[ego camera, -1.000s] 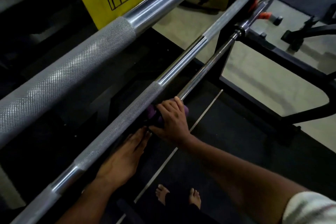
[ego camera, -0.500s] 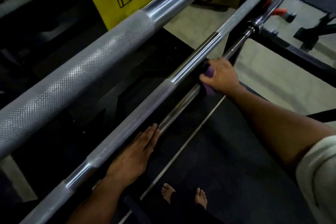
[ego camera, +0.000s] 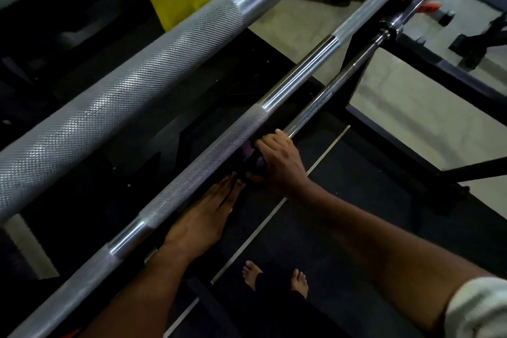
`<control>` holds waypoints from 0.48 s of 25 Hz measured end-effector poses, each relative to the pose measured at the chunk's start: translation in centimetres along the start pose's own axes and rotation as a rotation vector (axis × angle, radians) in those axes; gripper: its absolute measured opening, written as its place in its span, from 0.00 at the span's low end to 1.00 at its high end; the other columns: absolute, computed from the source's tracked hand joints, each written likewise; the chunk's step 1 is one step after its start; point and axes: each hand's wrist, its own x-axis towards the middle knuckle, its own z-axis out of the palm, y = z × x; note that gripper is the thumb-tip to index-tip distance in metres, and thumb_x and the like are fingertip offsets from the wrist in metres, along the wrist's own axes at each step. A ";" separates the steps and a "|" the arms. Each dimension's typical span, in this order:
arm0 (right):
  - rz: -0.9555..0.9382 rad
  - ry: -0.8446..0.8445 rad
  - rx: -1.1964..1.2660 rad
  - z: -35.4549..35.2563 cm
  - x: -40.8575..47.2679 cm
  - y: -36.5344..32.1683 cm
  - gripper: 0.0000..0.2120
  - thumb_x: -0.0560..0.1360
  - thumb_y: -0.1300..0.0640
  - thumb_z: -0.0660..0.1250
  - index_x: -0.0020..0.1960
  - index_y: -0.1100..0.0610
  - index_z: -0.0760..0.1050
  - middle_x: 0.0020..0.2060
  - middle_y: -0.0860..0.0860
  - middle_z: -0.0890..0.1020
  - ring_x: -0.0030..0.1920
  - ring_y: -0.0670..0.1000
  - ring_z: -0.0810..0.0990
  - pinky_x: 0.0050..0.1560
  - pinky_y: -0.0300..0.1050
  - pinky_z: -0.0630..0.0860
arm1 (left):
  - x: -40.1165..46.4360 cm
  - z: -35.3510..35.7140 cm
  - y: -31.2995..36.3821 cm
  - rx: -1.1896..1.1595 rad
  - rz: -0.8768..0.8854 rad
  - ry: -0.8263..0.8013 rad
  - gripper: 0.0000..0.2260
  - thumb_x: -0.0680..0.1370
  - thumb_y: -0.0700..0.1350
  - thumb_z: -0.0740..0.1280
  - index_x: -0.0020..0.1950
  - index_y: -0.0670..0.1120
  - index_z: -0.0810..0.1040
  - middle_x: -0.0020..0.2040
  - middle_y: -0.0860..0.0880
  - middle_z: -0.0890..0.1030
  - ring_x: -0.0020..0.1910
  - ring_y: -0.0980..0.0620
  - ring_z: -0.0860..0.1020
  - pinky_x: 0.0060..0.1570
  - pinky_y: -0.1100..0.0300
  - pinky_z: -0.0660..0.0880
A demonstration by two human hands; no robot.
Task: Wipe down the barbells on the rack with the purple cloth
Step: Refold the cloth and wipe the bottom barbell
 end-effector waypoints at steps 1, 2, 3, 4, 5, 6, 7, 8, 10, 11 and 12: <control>-0.078 -0.034 -0.025 -0.9 0.7 1.0 0.23 0.70 0.38 0.66 0.52 0.56 0.78 0.46 0.53 0.80 0.49 0.55 0.78 0.67 0.58 0.70 | -0.1 0.0 -0.1 0.000 -0.002 -0.007 0.32 0.82 0.45 0.56 0.82 0.49 0.42 0.82 0.48 0.49 0.80 0.51 0.53 0.78 0.57 0.49; -0.121 -0.037 -0.062 -1.6 1.4 2.6 0.20 0.70 0.40 0.66 0.49 0.56 0.77 0.43 0.53 0.80 0.46 0.56 0.79 0.62 0.57 0.73 | -0.2 -0.1 -0.1 -0.002 0.001 -0.005 0.31 0.83 0.47 0.53 0.82 0.49 0.41 0.82 0.47 0.46 0.80 0.52 0.51 0.78 0.57 0.49; -0.094 -0.020 -0.096 -2.7 2.1 4.3 0.18 0.70 0.41 0.65 0.47 0.56 0.76 0.42 0.54 0.80 0.45 0.58 0.79 0.58 0.55 0.75 | -0.3 0.1 -0.1 -0.003 0.007 0.006 0.30 0.83 0.47 0.52 0.82 0.48 0.41 0.82 0.46 0.45 0.81 0.52 0.50 0.78 0.57 0.49; 0.004 0.014 -0.115 -3.8 2.9 6.4 0.18 0.70 0.41 0.65 0.47 0.55 0.76 0.44 0.54 0.80 0.48 0.59 0.78 0.57 0.54 0.73 | -0.4 0.3 -0.1 0.013 0.017 0.031 0.30 0.83 0.46 0.52 0.82 0.46 0.42 0.83 0.47 0.44 0.80 0.53 0.49 0.78 0.58 0.48; 0.141 0.030 -0.119 -5.0 3.5 8.5 0.19 0.70 0.41 0.66 0.51 0.54 0.75 0.48 0.55 0.80 0.54 0.60 0.76 0.59 0.54 0.70 | -0.3 0.4 -0.2 0.007 0.027 0.060 0.30 0.83 0.46 0.52 0.82 0.45 0.43 0.83 0.47 0.45 0.80 0.53 0.49 0.78 0.58 0.47; 0.261 0.037 -0.126 -5.9 3.9 10.3 0.20 0.71 0.41 0.66 0.55 0.54 0.75 0.54 0.55 0.79 0.60 0.60 0.72 0.62 0.55 0.67 | -0.2 0.6 -0.3 -0.008 0.034 0.082 0.29 0.83 0.45 0.52 0.82 0.45 0.43 0.83 0.48 0.45 0.80 0.54 0.48 0.78 0.58 0.47; 0.365 0.047 -0.120 -6.6 4.2 11.6 0.21 0.72 0.42 0.67 0.59 0.53 0.74 0.58 0.55 0.78 0.63 0.61 0.69 0.64 0.56 0.66 | -0.1 0.8 -0.4 -0.045 0.045 0.084 0.28 0.84 0.45 0.51 0.82 0.47 0.43 0.83 0.50 0.45 0.80 0.54 0.47 0.78 0.59 0.47; 0.443 0.056 -0.106 -6.9 4.3 12.5 0.20 0.74 0.43 0.67 0.61 0.52 0.73 0.61 0.55 0.78 0.65 0.61 0.68 0.66 0.57 0.66 | 0.1 0.8 -0.4 -0.072 0.043 0.068 0.27 0.84 0.46 0.50 0.82 0.49 0.43 0.82 0.52 0.45 0.81 0.56 0.47 0.78 0.61 0.46; 0.529 0.096 0.027 -7.1 4.0 11.7 0.19 0.75 0.45 0.67 0.63 0.52 0.73 0.63 0.54 0.78 0.67 0.61 0.69 0.66 0.58 0.69 | 0.2 0.8 -0.4 -0.108 0.038 0.034 0.25 0.84 0.48 0.46 0.82 0.52 0.44 0.82 0.55 0.45 0.81 0.56 0.47 0.78 0.63 0.45; 0.554 0.135 0.161 -7.1 3.2 10.4 0.18 0.76 0.46 0.67 0.63 0.51 0.74 0.61 0.54 0.79 0.65 0.59 0.72 0.65 0.58 0.71 | 0.1 0.9 -0.6 -0.067 0.056 0.054 0.25 0.84 0.48 0.46 0.82 0.50 0.44 0.82 0.52 0.44 0.81 0.54 0.46 0.78 0.61 0.45; 0.578 0.183 0.305 -7.2 1.9 8.7 0.16 0.76 0.48 0.67 0.62 0.52 0.75 0.60 0.53 0.79 0.62 0.56 0.75 0.63 0.55 0.74 | 0.0 1.1 -0.7 0.036 0.081 0.065 0.26 0.84 0.47 0.47 0.82 0.44 0.43 0.82 0.47 0.44 0.81 0.51 0.46 0.79 0.58 0.46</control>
